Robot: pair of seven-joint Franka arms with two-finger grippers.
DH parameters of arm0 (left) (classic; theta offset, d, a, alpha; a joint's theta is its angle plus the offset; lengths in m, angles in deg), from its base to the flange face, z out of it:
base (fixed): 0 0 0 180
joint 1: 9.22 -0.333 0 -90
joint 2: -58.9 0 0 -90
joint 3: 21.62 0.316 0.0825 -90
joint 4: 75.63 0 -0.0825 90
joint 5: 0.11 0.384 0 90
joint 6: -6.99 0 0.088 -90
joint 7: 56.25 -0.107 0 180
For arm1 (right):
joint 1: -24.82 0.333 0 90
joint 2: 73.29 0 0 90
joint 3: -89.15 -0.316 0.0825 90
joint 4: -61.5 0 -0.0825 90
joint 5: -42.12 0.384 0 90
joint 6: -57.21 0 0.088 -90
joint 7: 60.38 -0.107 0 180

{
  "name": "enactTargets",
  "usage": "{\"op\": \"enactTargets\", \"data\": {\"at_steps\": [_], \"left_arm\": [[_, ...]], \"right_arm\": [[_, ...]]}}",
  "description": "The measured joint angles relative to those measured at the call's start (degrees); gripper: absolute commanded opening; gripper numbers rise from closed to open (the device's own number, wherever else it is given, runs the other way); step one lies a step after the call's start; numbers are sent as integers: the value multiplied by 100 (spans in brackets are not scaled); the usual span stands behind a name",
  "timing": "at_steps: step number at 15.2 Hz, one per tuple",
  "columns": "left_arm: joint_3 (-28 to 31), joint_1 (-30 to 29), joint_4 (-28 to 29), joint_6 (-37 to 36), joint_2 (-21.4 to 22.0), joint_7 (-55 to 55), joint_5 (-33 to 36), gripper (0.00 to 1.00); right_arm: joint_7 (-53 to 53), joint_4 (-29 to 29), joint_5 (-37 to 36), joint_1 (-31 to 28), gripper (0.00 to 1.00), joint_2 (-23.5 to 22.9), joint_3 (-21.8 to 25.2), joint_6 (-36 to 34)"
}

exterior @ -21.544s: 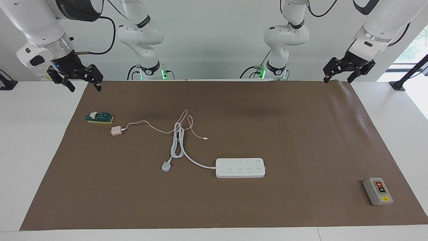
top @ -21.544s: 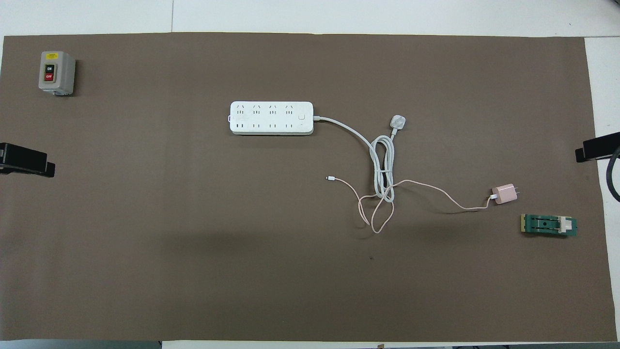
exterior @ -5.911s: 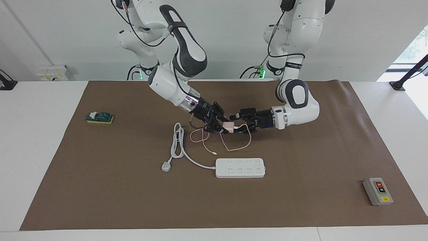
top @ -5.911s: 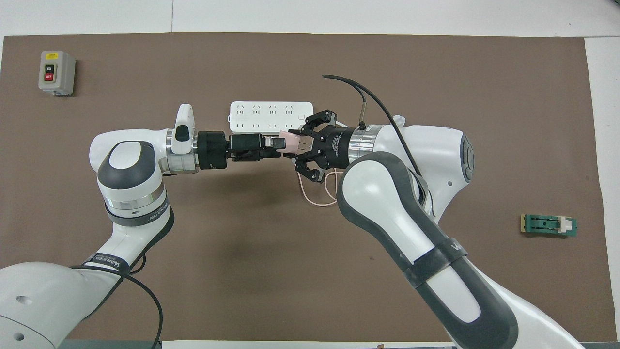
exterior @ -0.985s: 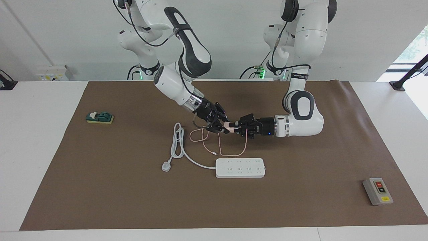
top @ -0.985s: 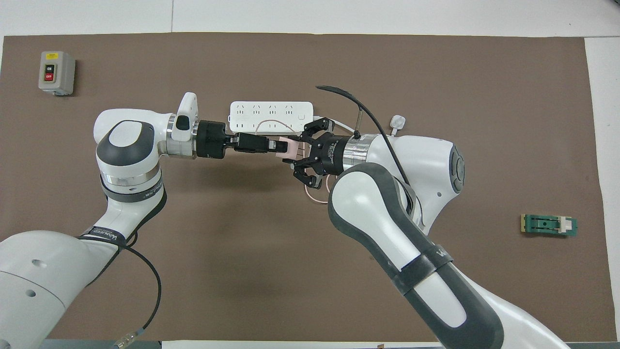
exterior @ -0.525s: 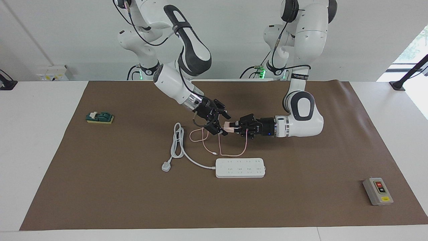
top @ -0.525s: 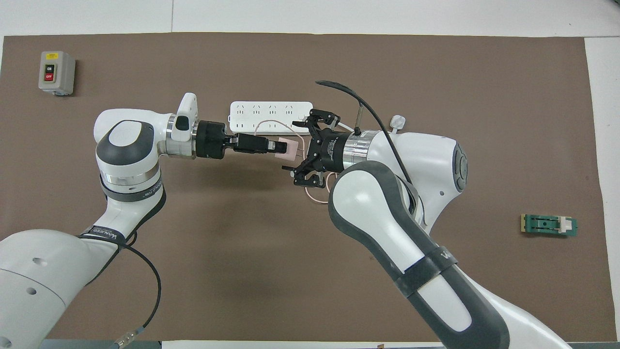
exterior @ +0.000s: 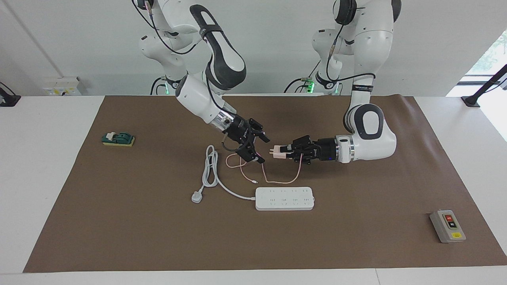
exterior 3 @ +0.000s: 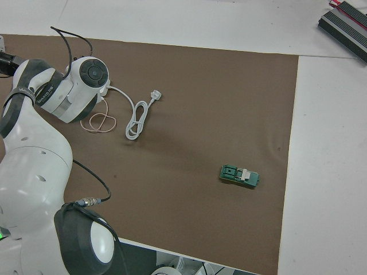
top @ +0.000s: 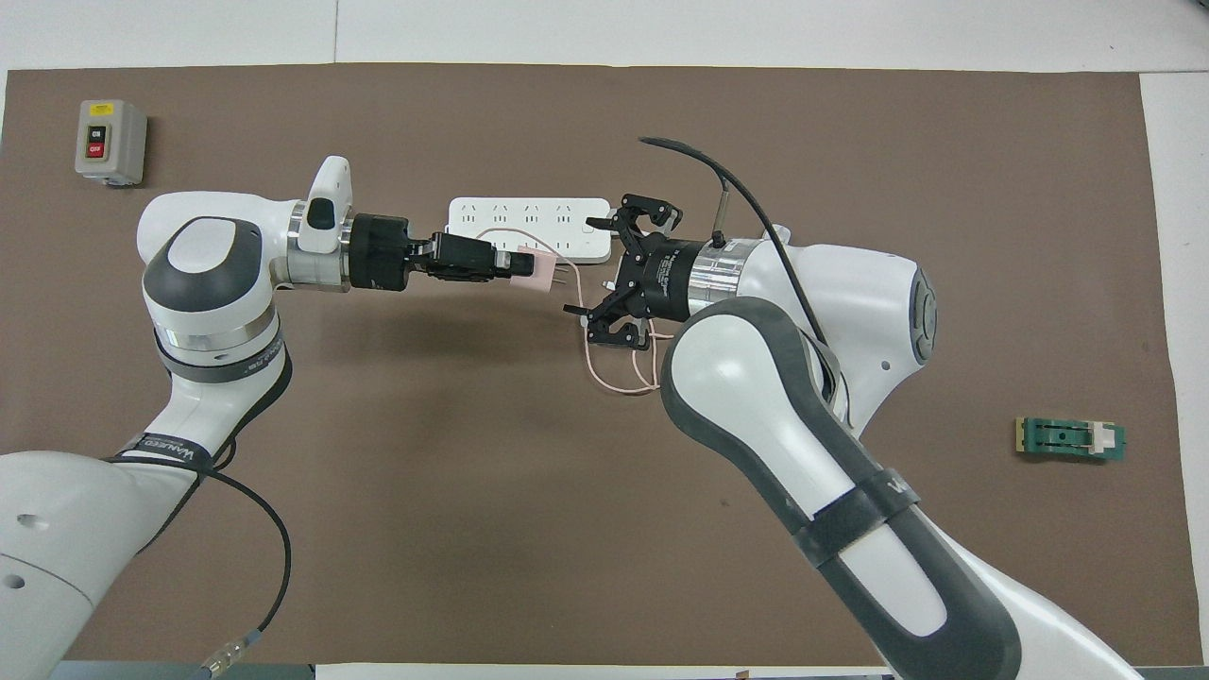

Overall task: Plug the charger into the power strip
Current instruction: 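Pull the charger away with the left gripper while the right gripper withdraws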

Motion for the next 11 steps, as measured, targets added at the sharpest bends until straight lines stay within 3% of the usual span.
{"op": "enactTargets", "data": {"at_steps": [2, 6, 11], "left_arm": [[138, -25, -193, -8, 142, 689, 639, 0], [169, -25, -968, -85, 551, 2710, 2607, 0], [143, 23, -1532, -837, 959, 4035, 4724, 0]], "right_arm": [[61, -8, -318, -128, 100, 22, 5, 0], [670, 11, -1074, -350, 100, 26, 9, -4], [1391, 27, -2873, -1030, 100, 30, 25, -637]]}}
